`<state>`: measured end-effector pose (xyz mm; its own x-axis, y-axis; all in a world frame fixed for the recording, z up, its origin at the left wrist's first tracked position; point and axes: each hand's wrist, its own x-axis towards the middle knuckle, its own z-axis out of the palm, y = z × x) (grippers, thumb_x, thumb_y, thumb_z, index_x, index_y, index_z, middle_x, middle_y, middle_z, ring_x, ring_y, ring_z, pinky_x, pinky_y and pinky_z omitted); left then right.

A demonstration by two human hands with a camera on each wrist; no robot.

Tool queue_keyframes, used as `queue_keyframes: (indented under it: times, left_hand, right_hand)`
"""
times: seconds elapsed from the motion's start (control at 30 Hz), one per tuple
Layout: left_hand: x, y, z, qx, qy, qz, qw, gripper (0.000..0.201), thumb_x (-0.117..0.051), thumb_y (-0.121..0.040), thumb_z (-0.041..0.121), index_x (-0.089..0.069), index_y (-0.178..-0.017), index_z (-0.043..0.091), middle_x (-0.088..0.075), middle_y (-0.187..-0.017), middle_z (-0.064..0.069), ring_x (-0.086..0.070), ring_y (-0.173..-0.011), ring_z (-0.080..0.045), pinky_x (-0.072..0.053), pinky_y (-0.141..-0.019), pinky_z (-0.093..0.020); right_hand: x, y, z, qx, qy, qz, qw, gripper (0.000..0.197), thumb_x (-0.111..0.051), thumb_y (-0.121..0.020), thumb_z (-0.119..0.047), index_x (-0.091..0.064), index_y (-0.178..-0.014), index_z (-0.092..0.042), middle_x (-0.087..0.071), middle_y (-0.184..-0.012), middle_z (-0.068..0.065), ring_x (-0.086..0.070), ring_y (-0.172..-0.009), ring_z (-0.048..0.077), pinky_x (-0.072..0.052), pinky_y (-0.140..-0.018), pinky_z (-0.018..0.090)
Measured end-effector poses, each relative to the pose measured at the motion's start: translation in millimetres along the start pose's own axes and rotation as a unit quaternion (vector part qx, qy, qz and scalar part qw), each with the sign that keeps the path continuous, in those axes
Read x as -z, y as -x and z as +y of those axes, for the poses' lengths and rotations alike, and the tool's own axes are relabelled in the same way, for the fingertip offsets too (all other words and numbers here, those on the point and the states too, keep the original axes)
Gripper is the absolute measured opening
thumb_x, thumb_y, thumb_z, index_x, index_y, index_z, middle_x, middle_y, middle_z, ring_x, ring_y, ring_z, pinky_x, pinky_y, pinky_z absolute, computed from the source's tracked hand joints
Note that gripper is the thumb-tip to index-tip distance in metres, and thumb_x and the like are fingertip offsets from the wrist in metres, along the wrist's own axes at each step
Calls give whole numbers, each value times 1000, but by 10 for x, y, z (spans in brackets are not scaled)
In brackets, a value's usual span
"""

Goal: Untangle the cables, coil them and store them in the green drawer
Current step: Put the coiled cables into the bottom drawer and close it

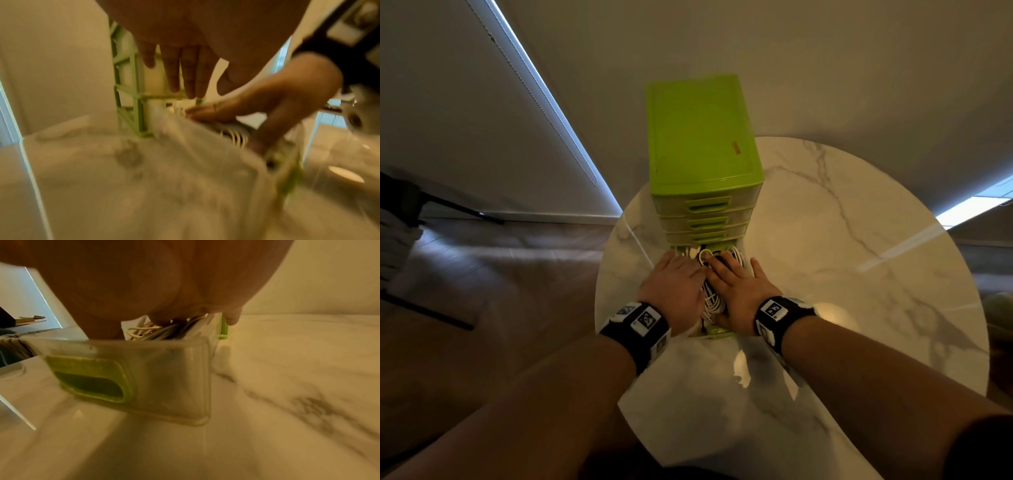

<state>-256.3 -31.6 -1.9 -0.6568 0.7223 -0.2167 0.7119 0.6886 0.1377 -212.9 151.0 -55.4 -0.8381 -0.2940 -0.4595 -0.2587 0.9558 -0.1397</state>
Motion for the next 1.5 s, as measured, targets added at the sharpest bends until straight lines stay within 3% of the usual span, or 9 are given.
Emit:
queue_keyframes:
  times: [0.13,0.3,0.5,0.7,0.83,1.13,1.33,1.43,1.5]
  left_hand:
    - [504,-21,-87,-24,39,270,962,18,-64,-83,20,-67,-97,9,-60,-98,-11,-57,-93,-34,-47,-82,-46]
    - [1134,-62,-16,-5,10,433,901,41,-72,-69,13,-68,-109,6,-61,-117,-18,-56,-107,-39,-43,-93,-47]
    - [1148,-328,-203,87,-33,167,982,90,-67,-86,49,-21,-160,27,-20,-168,-5,-11,-155,-35,-12,-122,-63]
    - [1042,-375,-278,68,49,226,971,74,-76,-85,24,-43,-152,23,-41,-158,-5,-31,-149,-35,-34,-116,-57]
    - [1056,-367,-308,56,55,232,970,73,-79,-82,22,-48,-148,21,-46,-155,-6,-36,-146,-37,-37,-115,-55]
    - [974,-403,-333,43,63,253,964,73,-72,-85,20,-42,-151,23,-40,-159,-5,-31,-149,-36,-35,-115,-57]
    - [442,-138,-360,184,275,350,876,121,-85,-72,39,-6,-160,15,-7,-169,-13,-10,-157,-29,-25,-124,-45]
    - [-15,-62,-336,349,429,201,809,135,-92,-63,49,0,-159,26,-25,-164,-9,-32,-149,-27,-36,-118,-44]
    - [-284,-60,-280,343,459,96,814,145,-94,-56,56,3,-159,26,-31,-162,-7,-37,-146,-26,-38,-116,-42]
  right_hand:
    - [35,21,-53,-6,4,-3,1000,99,-43,-90,-68,11,-162,-26,24,-167,-6,21,-154,22,-1,-121,65]
    - [61,39,-111,-13,1,5,1000,98,-44,-90,-64,8,-162,-23,22,-168,-5,20,-155,23,0,-121,66]
    - [25,68,-145,-15,22,20,999,85,-31,-95,-60,7,-162,-23,24,-168,-1,22,-154,26,7,-120,66]
    - [-72,193,-135,17,36,-24,999,130,-15,-64,-105,20,-158,-21,35,-162,4,34,-149,29,14,-116,66]
    - [-72,72,-68,18,81,-36,996,135,-56,-67,-84,19,-159,-20,30,-165,8,27,-152,33,10,-116,69]
    - [230,-230,-44,-28,45,-39,998,133,-70,-69,-67,16,-160,-22,19,-168,2,16,-155,29,4,-121,66]
    - [130,-30,18,2,-101,55,993,125,-39,-71,-97,8,-162,-25,6,-170,-6,11,-156,17,4,-124,58]
    - [82,52,36,5,-158,146,977,82,-25,-95,-72,-21,-162,-25,-24,-167,-5,-15,-156,15,0,-126,52]
    - [9,48,59,16,-190,191,963,63,-26,-100,-50,-40,-155,-24,-39,-161,-3,-31,-150,18,-8,-126,49]
